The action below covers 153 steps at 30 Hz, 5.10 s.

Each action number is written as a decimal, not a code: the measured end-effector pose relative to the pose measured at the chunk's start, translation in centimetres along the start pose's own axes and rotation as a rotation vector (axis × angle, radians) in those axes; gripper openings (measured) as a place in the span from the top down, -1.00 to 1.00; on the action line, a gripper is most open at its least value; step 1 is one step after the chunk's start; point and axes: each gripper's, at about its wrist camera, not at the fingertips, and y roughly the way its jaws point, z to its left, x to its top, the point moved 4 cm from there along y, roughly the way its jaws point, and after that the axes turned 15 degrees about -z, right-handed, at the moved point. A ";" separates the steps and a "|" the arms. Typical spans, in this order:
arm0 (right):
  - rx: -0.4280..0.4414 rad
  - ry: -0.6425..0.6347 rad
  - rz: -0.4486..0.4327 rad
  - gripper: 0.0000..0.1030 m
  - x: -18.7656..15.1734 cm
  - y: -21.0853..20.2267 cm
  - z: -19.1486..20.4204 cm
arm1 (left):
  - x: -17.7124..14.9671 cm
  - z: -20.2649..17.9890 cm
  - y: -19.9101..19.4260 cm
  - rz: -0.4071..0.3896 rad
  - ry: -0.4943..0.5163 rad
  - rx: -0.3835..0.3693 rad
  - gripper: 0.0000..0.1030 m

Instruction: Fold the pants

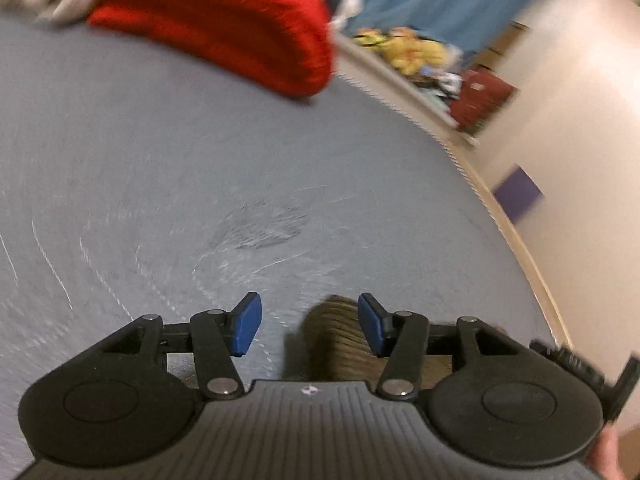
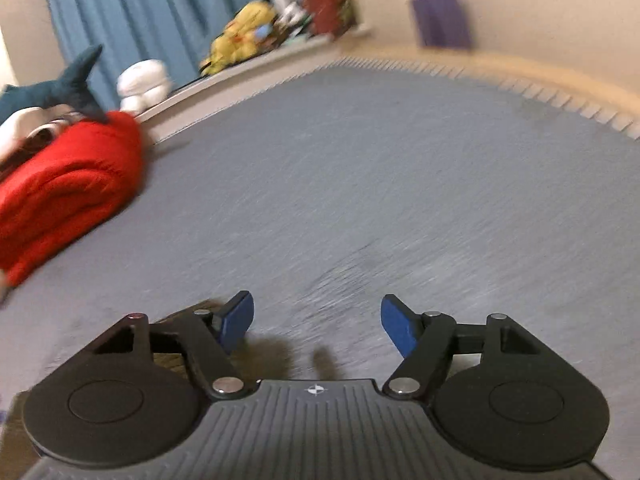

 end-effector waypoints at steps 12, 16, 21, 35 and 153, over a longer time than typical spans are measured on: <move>0.294 -0.328 0.326 -0.43 -6.7 -11.6 1.0 | -11.9 -4.5 -8.8 0.285 0.748 -0.104 0.35; 0.237 -0.399 0.321 -0.45 -7.1 -14.2 0.8 | -14.6 -3.5 -11.0 0.340 0.898 0.011 0.59; 0.234 -0.326 0.108 -0.57 -1.8 -20.1 3.1 | -9.8 -7.2 -16.8 0.075 0.779 0.099 -0.51; 0.198 -0.319 -0.060 -0.99 -4.1 -26.5 9.0 | -9.0 -12.6 -23.0 -0.121 0.386 0.270 -0.68; 0.153 -0.385 0.087 -0.99 -7.7 -22.5 8.4 | -14.9 -13.0 -16.2 0.064 0.419 0.182 -0.99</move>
